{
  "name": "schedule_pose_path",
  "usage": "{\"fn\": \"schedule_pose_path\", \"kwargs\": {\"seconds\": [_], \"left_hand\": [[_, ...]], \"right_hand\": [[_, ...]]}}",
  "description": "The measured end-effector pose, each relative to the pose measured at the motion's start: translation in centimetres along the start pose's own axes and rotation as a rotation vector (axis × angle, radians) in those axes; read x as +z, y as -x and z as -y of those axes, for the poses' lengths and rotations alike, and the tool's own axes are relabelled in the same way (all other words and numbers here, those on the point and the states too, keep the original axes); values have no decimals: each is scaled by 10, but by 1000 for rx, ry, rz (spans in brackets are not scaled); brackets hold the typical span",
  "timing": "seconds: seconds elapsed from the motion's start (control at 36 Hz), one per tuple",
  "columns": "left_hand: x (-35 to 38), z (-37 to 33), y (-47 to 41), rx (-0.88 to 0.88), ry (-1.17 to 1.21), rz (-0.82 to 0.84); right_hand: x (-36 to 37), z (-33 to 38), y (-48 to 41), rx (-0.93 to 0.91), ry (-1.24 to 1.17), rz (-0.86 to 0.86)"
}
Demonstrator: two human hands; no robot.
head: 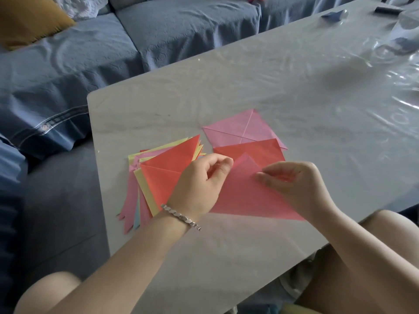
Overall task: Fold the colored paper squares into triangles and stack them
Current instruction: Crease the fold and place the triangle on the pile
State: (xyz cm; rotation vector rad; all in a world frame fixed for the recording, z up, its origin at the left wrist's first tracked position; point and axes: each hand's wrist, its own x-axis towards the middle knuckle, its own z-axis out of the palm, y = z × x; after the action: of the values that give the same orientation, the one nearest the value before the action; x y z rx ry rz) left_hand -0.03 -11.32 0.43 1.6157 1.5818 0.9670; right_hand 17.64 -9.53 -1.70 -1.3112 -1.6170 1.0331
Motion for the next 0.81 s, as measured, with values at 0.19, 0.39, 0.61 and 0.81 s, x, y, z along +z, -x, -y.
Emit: {"fn": "schedule_pose_path", "kwargs": {"seconds": [0.19,0.39,0.61,0.81], "left_hand": [[9,1,13,56,-107,-173],[15,0,18,68,-24,-269],[13,0,21,118,-5,-261],[13,-3,22,144,2,-253]], "right_hand": [[7,4,5,26,-76,-52],[9,9,13,75,-174,-111],[11,13,16,47,-202,-125],[10,13,17,35,-211,-117]]}}
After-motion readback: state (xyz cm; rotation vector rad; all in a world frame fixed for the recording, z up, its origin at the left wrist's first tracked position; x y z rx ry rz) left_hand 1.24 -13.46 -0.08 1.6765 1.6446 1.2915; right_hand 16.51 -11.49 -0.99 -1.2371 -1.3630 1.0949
